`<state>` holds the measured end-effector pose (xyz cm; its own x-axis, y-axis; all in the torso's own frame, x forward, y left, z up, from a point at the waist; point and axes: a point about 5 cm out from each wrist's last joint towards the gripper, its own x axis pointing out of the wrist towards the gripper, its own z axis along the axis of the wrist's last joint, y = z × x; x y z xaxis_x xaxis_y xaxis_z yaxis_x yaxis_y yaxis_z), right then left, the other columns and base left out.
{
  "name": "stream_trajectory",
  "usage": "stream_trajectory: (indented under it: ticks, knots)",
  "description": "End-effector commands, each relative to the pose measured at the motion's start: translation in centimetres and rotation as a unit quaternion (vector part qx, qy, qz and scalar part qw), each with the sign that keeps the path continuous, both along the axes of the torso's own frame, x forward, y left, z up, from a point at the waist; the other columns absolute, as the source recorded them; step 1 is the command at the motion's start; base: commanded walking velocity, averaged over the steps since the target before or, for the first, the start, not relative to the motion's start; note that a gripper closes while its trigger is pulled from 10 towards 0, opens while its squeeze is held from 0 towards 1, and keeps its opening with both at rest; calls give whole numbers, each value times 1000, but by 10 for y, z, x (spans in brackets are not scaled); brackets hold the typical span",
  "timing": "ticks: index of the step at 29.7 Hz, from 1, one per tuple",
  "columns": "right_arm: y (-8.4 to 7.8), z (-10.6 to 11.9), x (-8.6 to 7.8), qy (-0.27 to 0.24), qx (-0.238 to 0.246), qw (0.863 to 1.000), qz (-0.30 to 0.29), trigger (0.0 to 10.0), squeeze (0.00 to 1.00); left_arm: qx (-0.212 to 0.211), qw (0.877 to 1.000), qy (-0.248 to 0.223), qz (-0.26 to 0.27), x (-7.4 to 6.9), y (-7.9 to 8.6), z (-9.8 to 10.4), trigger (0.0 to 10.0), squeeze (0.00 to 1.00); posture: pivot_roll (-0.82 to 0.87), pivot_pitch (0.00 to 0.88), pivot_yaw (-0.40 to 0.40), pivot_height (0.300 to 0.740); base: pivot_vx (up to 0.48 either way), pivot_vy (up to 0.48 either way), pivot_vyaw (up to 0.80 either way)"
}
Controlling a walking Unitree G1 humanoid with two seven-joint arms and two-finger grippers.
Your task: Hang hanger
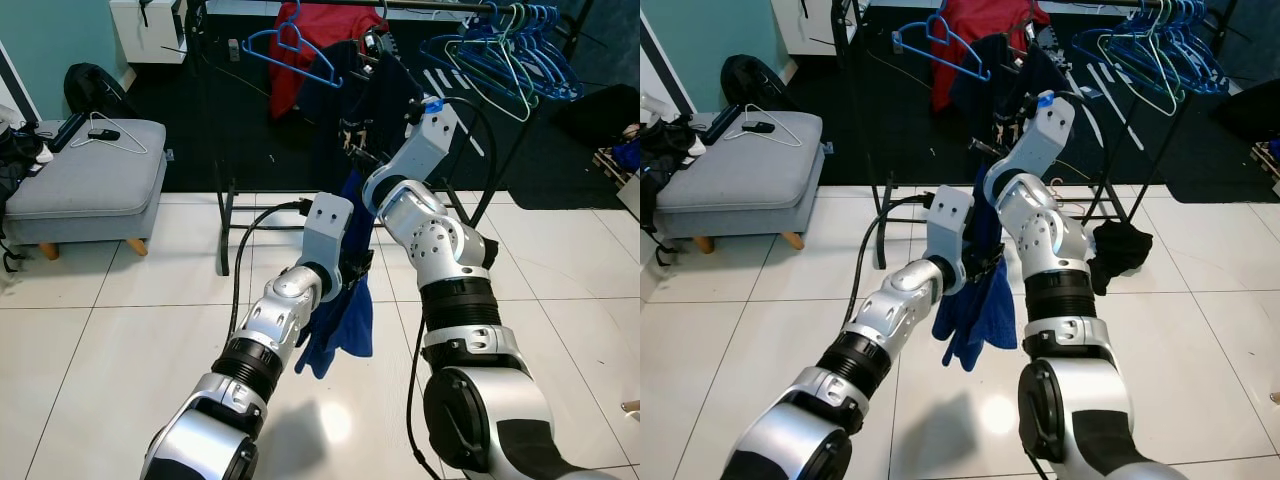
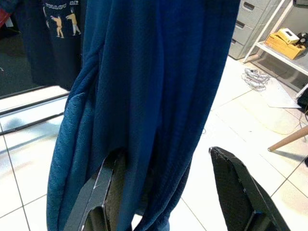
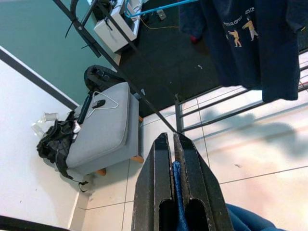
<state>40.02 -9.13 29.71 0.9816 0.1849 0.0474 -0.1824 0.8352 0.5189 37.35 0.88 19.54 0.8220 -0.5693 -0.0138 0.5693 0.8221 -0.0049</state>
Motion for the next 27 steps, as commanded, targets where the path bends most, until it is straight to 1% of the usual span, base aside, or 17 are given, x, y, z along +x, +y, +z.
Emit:
stream_trajectory:
  ticks: [1,6,8,11,12,13,14,15,16,17,18,20,21,27]
  knots:
    - [2,6,-1,-11,-3,1000,2,0,0,-6,1000,5,-10,-3,-7,0,10000,0,-116,193,-63,740,0,0,0]
    - [3,6,-1,-11,-2,1000,2,0,0,-1,1000,6,6,-2,-6,-1,10000,0,-113,192,-62,740,0,0,0]
    - [5,7,-2,-11,0,1000,4,0,0,10,998,12,58,5,-1,-2,10000,0,-114,190,-60,740,0,0,0]
    - [5,7,-2,-11,0,1000,4,0,0,10,998,12,58,5,-1,-2,10000,0,-114,190,-60,740,0,0,0]
    - [6,7,-2,-11,1,1000,4,0,0,13,997,14,77,7,1,-2,10000,0,-114,190,-60,740,0,0,0]
    - [6,7,-2,-11,1,1000,4,0,0,13,997,14,77,7,1,-2,10000,0,-114,190,-60,740,0,0,0]
    - [6,7,-2,-11,3,1000,5,0,0,7,994,18,104,11,3,-1,10000,0,-114,189,-59,740,0,0,0]
    - [6,7,-2,-11,3,1000,5,0,0,7,994,18,104,11,3,-1,10000,0,-114,189,-59,740,0,0,0]
    - [7,6,-3,-11,4,1000,6,0,0,-1,992,20,124,13,4,2,10000,0,-112,187,-58,740,0,0,0]
    - [7,6,-3,-11,4,1000,6,0,0,-1,992,20,124,13,4,2,10000,0,-112,187,-58,740,0,0,0]
    - [8,6,-3,-10,5,1000,7,0,0,-14,990,27,141,14,3,4,10000,0,-110,185,-57,740,0,0,0]
    - [8,6,-3,-10,5,1000,7,0,0,-14,990,27,141,14,3,4,10000,0,-110,185,-57,740,0,0,0]
    - [9,6,-4,-10,7,1000,8,0,0,-29,987,37,151,15,1,5,10000,0,-111,183,-54,740,0,0,0]
    - [10,5,-4,-10,8,1000,8,0,0,-41,986,46,153,14,-2,5,10000,0,-110,181,-50,740,0,0,0]
